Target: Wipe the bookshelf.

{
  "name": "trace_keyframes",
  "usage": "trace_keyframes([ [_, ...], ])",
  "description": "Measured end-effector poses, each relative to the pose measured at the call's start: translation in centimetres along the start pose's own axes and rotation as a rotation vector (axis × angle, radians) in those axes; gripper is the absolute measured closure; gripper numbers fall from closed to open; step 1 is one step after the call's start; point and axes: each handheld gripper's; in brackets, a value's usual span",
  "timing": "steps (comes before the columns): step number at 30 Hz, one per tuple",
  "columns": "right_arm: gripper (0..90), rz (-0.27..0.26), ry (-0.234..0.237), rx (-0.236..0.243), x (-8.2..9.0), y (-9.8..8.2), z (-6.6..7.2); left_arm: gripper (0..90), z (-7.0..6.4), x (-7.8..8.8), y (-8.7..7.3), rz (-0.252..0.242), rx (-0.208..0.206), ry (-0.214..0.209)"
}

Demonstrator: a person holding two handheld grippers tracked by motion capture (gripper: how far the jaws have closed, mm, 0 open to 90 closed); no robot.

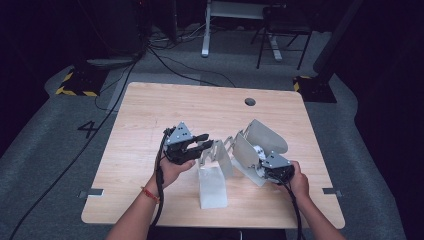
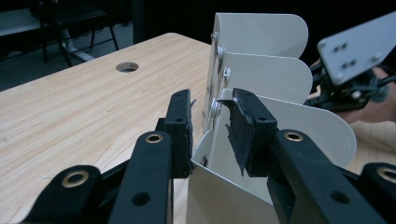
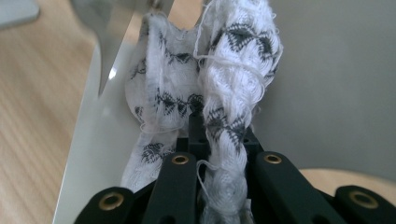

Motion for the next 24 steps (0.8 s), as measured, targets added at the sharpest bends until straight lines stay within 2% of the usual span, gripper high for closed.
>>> trace_keyframes([
  [3,83.1,-0.058,-0.036,-0.035,1.4,0.7,-1.0,69.6,0.0,0.0,0.0,-0.003,0.001,0.001],
  [10,83.2,-0.211,-0.142,-0.113,6.0,2.3,-3.3,69.6,0.0,0.0,0.0,-0.004,0.003,0.002],
  [13,83.1,-0.243,-0.170,-0.126,7.3,2.4,-3.8,69.6,0.0,0.0,-0.1,-0.005,0.005,0.000],
  [15,83.1,-0.257,-0.169,-0.141,7.9,2.3,-4.0,69.6,0.0,0.0,-0.1,-0.005,0.005,0.000],
  [18,83.1,-0.248,-0.153,-0.145,7.5,1.9,-3.9,69.6,-0.1,0.0,-0.1,-0.005,0.013,0.000],
  [21,83.2,-0.193,-0.129,-0.113,6.1,1.4,-2.9,69.7,0.0,0.0,-0.1,-0.005,0.010,0.001],
  [23,83.1,-0.134,-0.096,-0.082,4.4,0.9,-2.0,69.7,-0.1,0.0,-0.1,-0.006,0.010,0.003],
  [24,83.2,-0.113,-0.072,-0.085,3.7,0.5,-1.7,69.6,-0.1,0.0,-0.1,-0.006,0.010,0.003],
])
Point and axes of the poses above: each handheld gripper's, and its own axes: x roughly backward along the jaws, y roughly out of its top, z roughly to its left, and after that the axes turned 8 degrees about x, right-handed
